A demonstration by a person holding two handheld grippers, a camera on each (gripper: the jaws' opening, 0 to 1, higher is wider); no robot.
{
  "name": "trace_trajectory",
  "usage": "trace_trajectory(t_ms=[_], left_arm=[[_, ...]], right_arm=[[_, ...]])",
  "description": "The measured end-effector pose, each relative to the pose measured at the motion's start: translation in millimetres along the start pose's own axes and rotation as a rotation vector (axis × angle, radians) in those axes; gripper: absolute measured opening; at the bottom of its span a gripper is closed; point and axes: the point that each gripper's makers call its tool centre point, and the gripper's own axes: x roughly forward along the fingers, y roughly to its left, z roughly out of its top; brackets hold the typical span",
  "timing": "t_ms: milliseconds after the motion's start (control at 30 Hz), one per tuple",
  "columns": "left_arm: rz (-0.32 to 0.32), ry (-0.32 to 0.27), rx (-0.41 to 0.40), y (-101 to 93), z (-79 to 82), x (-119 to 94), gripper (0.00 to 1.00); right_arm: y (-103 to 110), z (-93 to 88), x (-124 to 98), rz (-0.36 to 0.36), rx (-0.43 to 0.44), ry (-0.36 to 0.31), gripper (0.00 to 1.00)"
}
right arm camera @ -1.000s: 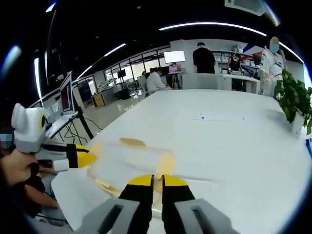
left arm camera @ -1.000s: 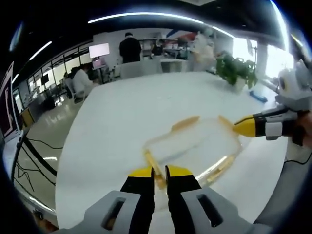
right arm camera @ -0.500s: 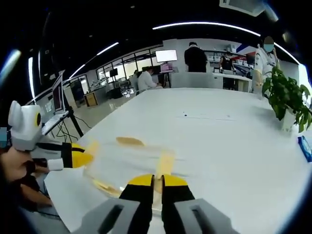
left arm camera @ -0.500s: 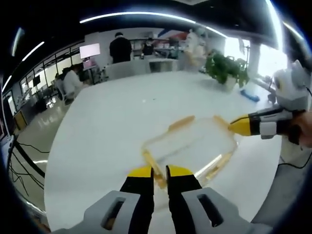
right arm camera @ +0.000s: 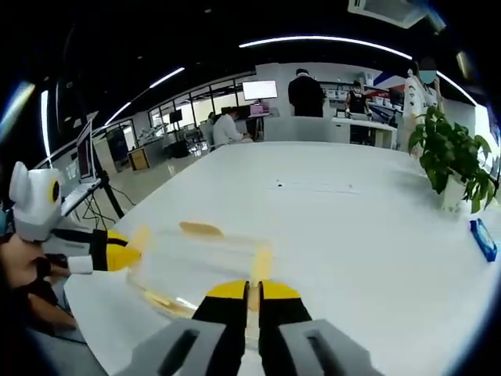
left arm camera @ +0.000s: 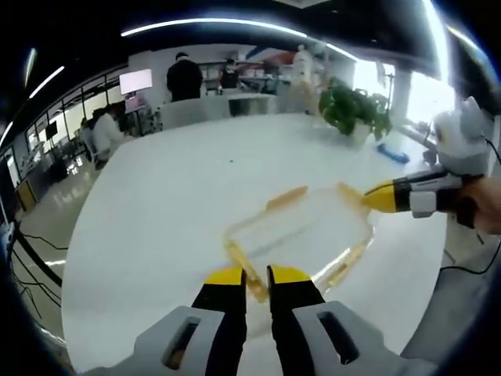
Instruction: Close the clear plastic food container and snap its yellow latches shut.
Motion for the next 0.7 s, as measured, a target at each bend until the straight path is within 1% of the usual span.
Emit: trace_trajectory(t_ms=[100,267,367,567,700], left_arm=[[-0.002,-0.005,-0.023,-2.0,-1.1,2.1,0.06],[-0.011,0.011,-0.032,-8.4,-3.5,5.9,0.06],[-0.013,0.006,-0.038,-10.5,-2.2,7.6,0.06],[-0.016,0.006,-0.06,-11.0,-1.6,8.9,0.06],[-0.018,0.026,-0.09,-9.9,-9.8,11.9,0.06]], right_arm=[[-1.6,-5.0,1.2,-0.004,-0.032,0.019,0.0],[-7.2,-6.2,-0.9,-0.017,-0.016,0.014,0.0],[-12.0,-6.6,-0.2,-0.018,-0.012,0.017,0.0],[-13.2,-5.9,2.1,-0.015,-0.014,0.023,0.0],[-14.7,-6.4,3.1,-0.009,0.005,0.015,0.0]])
